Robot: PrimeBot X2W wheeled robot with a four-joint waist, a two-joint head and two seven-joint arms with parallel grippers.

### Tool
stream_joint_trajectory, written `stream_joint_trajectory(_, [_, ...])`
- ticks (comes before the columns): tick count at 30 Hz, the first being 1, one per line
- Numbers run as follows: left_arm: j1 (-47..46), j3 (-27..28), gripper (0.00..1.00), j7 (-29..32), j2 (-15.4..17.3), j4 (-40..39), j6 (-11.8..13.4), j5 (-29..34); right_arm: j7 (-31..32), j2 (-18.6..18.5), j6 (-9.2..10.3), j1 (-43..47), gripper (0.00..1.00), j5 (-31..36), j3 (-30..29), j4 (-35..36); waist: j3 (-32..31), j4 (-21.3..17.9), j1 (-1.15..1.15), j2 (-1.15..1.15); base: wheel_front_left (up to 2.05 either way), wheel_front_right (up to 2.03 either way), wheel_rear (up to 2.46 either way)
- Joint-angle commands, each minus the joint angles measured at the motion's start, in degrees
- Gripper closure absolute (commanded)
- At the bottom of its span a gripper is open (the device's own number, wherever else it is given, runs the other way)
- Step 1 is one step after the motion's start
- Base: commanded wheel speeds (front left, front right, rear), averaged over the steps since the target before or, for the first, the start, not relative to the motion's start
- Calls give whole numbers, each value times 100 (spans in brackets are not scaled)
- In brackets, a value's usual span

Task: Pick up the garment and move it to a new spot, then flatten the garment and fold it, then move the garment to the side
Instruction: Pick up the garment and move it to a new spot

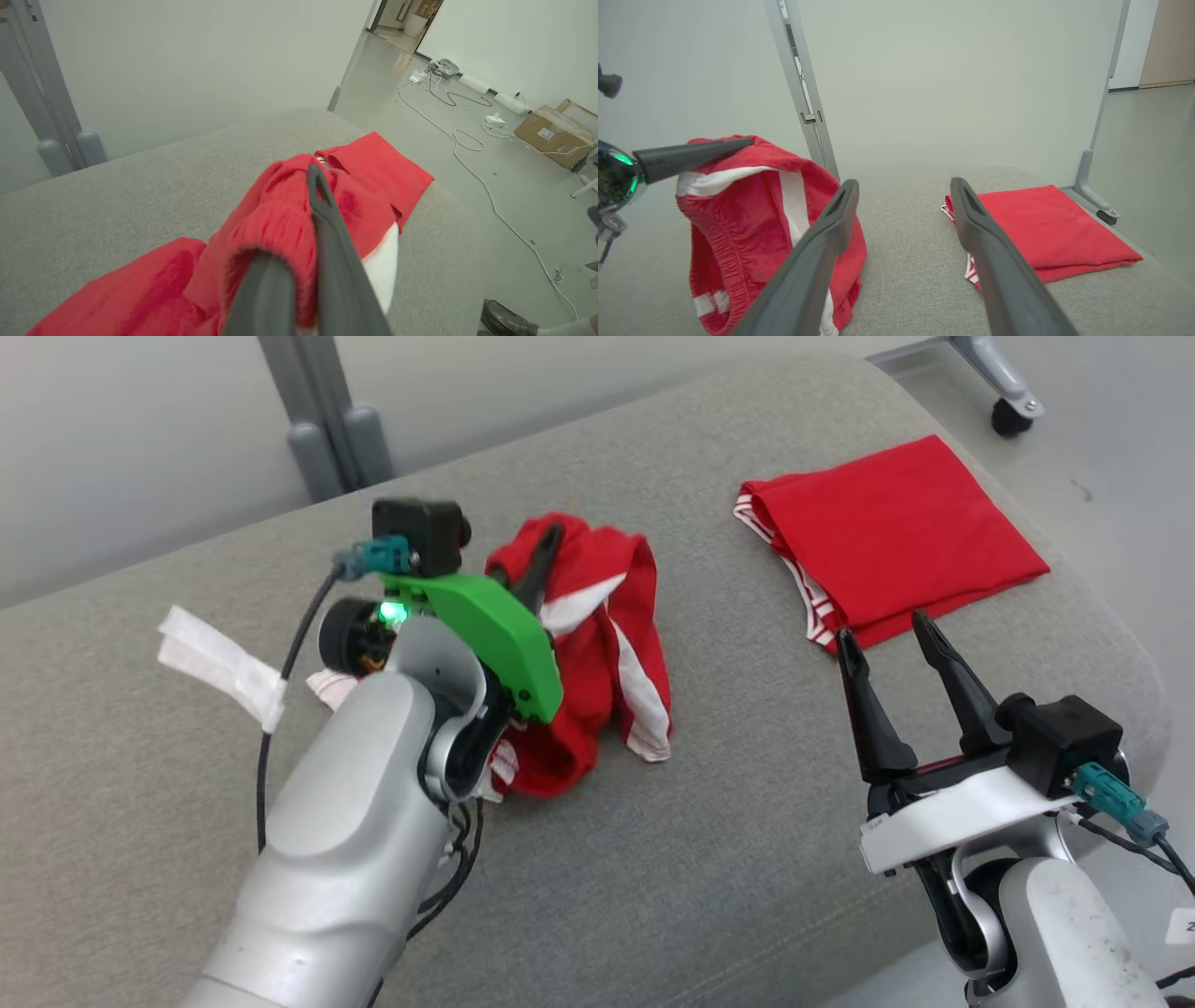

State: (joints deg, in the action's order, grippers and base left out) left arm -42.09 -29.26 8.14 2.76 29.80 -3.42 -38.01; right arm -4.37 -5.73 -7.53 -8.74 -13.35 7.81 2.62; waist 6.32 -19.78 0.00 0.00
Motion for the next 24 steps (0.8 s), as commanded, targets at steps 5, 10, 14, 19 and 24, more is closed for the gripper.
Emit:
stream_joint_trajectory(5, [322, -50, 0, -444, 170, 999, 192, 259, -105, 67, 9, -111, 0, 31, -17, -79, 464, -334, 0, 0, 0, 0, 0])
stream_joint_trajectory(10, [484, 57, 0, -1042, 176, 1534, 70, 168, -119, 54, 9, -99, 0, 55, -9, -142, 367, 56, 0, 0, 0, 0, 0])
stream_joint_trajectory(14, [660, 146, 0, -1522, 180, 1538, -144, 9, -85, 1, 9, -91, 0, 74, 7, -176, 197, 402, 0, 0, 0, 0, 0])
stream_joint_trajectory(19, [1079, 158, 0, -2113, 469, 1153, -286, 60, -12, -155, 9, -114, 0, 66, 5, -236, -74, 878, 0, 0, 0, 0, 0])
stream_joint_trajectory(24, [1619, 527, 0, -2303, 829, 487, -104, 124, 17, -222, 9, -42, 0, 66, -120, -272, -258, 1217, 0, 0, 0, 0, 0])
